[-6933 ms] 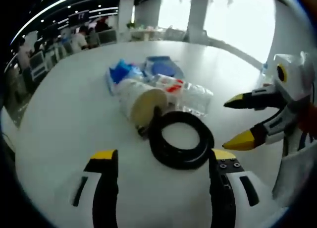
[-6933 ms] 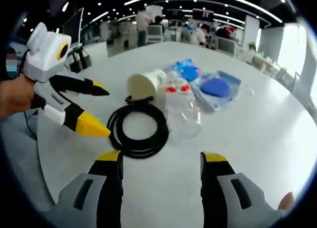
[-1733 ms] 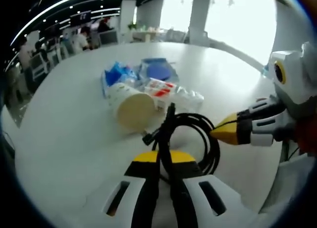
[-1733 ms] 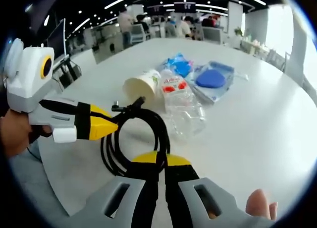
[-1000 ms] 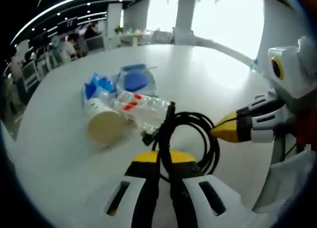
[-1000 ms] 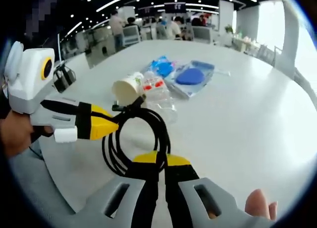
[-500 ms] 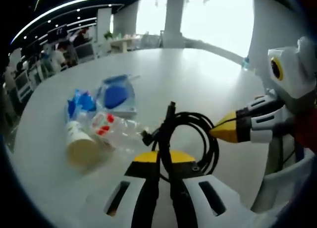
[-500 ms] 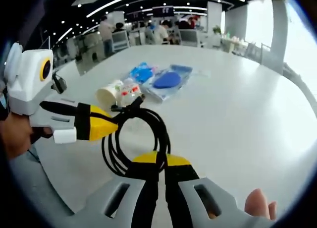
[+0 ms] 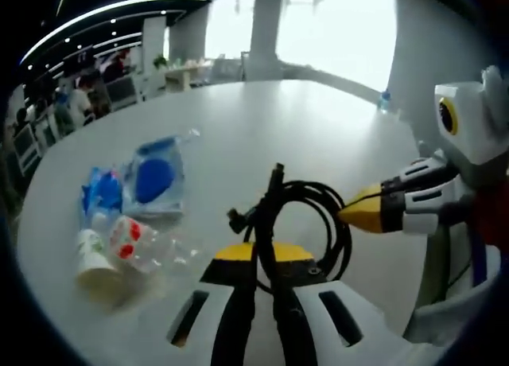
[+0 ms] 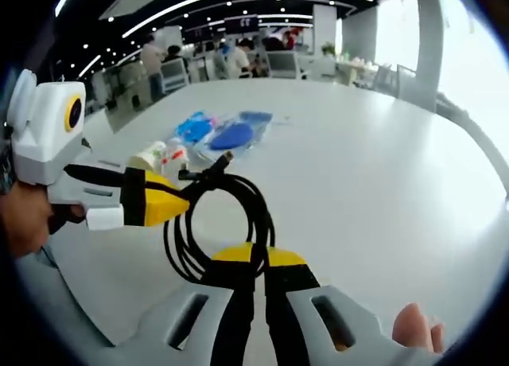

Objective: Arrange the tabletop items into an orderly group along one side of the table until the central work area is clear of visible clutter.

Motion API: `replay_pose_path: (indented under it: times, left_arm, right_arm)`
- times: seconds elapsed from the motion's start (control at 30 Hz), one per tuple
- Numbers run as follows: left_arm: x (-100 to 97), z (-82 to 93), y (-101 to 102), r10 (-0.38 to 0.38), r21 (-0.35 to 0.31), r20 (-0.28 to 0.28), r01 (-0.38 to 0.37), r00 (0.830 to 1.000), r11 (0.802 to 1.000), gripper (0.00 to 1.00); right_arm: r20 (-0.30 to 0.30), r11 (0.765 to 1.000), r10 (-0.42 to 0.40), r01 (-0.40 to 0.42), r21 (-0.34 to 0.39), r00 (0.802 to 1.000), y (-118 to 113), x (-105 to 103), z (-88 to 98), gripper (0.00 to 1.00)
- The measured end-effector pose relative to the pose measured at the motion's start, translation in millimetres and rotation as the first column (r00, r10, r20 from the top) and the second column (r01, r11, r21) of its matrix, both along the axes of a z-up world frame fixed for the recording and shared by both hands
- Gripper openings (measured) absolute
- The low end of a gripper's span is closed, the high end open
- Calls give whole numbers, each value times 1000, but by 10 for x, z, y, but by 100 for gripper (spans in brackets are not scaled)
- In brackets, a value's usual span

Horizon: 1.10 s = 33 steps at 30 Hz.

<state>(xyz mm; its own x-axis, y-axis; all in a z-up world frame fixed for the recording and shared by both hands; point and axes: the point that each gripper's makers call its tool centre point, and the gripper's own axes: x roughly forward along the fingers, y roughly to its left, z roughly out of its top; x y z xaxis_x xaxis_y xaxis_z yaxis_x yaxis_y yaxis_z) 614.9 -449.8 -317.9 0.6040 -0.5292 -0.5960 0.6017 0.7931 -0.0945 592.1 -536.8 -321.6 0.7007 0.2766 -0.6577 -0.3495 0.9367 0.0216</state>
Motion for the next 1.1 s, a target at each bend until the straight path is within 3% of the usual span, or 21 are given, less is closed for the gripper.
replay_pose_path:
  times: [0.4, 0.63, 1.1]
  left_arm:
    - [247, -16, -402, -11, -15, 1, 11, 1000, 1000, 2]
    - [400, -124, -566, 1, -22, -12, -1, 1000, 1000, 2]
    - [647, -367, -697, 20, -2, -38, -20, 999, 1000, 3]
  right_arm:
    - [3, 999, -47, 47, 3, 999, -399, 236, 8, 2]
    - [-8, 998, -63, 63, 9, 998, -565, 388, -83, 2]
    - [-50, 996, -83, 85, 32, 995, -693, 610, -344, 3]
